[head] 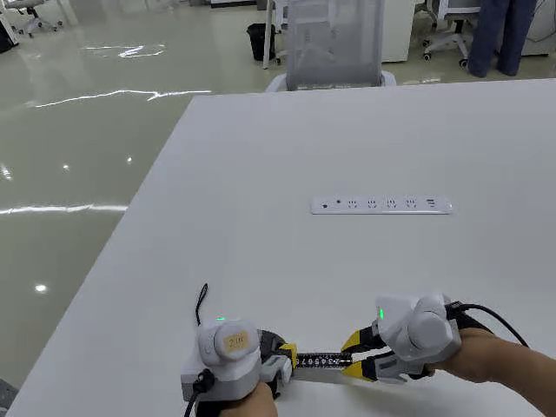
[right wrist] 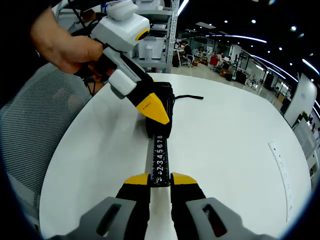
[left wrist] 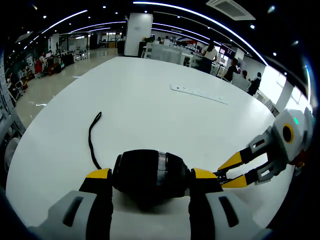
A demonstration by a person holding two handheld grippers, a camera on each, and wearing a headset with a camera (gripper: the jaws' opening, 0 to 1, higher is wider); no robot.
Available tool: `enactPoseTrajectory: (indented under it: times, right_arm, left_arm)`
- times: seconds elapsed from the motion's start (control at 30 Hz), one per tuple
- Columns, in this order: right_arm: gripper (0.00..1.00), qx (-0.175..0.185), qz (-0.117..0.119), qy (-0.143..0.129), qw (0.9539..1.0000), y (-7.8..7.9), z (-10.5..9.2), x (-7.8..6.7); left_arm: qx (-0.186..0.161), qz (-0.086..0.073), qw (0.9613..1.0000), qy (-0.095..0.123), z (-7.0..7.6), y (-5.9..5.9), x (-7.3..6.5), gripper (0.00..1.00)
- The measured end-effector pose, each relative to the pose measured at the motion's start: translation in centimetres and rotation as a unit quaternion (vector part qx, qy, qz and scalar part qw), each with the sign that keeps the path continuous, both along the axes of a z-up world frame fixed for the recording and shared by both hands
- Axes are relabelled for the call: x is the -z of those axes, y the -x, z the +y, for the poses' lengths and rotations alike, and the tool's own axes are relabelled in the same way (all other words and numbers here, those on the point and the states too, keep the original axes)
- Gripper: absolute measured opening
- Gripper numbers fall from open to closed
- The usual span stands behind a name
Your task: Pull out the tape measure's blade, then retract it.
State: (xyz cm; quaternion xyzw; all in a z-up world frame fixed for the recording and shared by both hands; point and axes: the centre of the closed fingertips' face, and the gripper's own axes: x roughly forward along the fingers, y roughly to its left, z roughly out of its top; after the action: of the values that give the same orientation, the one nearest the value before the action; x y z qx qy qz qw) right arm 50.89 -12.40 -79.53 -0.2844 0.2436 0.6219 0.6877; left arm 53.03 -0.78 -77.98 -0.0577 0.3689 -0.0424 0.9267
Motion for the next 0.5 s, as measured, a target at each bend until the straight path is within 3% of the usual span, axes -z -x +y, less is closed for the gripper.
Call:
enactPoseTrajectory:
  times: [0.5]
  right_arm:
    - [0.14,0.0,0.001,-0.002,1.0,-0.08,0.85,0.0]
  left_arm:
    - [0.0,0.001,1.0,0.003,0.05,0.09,-0.1,0.58]
